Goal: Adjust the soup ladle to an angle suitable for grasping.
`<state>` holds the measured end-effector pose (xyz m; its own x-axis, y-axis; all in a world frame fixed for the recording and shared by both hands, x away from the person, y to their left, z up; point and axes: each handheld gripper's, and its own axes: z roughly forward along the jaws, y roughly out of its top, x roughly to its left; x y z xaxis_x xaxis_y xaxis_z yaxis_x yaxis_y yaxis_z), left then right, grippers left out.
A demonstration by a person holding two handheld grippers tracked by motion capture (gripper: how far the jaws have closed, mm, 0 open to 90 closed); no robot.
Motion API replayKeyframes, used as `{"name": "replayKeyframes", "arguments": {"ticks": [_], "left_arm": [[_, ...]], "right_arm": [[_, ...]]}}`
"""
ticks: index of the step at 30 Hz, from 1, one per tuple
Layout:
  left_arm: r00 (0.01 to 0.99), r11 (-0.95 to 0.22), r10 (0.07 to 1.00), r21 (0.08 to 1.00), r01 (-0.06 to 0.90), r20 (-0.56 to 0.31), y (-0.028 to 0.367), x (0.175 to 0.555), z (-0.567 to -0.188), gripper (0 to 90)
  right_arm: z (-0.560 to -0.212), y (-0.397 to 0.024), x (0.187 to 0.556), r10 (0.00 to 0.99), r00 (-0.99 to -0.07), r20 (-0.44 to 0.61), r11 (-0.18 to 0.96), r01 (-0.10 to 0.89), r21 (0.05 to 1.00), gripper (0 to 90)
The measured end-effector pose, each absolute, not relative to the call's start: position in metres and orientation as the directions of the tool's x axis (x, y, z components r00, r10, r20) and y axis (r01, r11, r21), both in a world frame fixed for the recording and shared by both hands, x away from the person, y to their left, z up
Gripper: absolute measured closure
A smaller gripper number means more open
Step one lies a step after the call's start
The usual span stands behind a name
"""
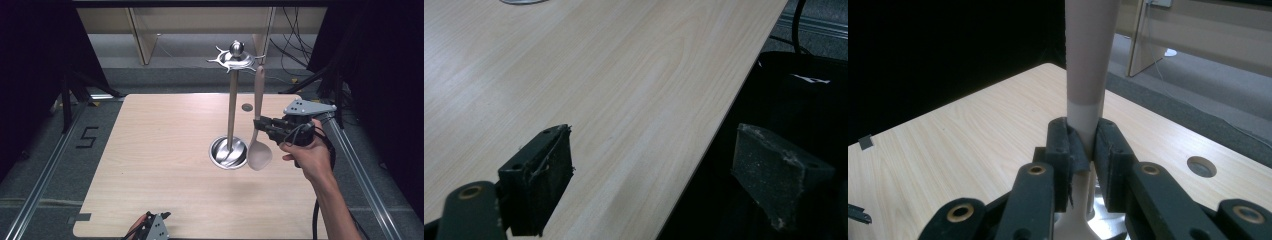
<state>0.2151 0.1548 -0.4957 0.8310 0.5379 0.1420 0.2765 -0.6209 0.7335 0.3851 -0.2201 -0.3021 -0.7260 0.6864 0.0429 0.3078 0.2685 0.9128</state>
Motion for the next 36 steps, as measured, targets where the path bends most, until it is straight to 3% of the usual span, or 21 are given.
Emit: {"name": "replayKeyframes", "arguments": {"ticks": [18,36], "left_arm": [[0.829,-0.63,0.536,0.729,0.269,0.158,0.155,0.215,-0.495,15.5],[0.831,-0.628,0.536,0.729,0.273,0.151,0.155,0.215,-0.497,15.5]], "right_arm": [[-0.307,-0.212,0.4,0.675,-0.737,0.029,0.304,0.313,0.9,78.6],[-0.31,-0.219,0.392,0.706,-0.705,0.068,0.212,0.302,0.929,73.0]]}}
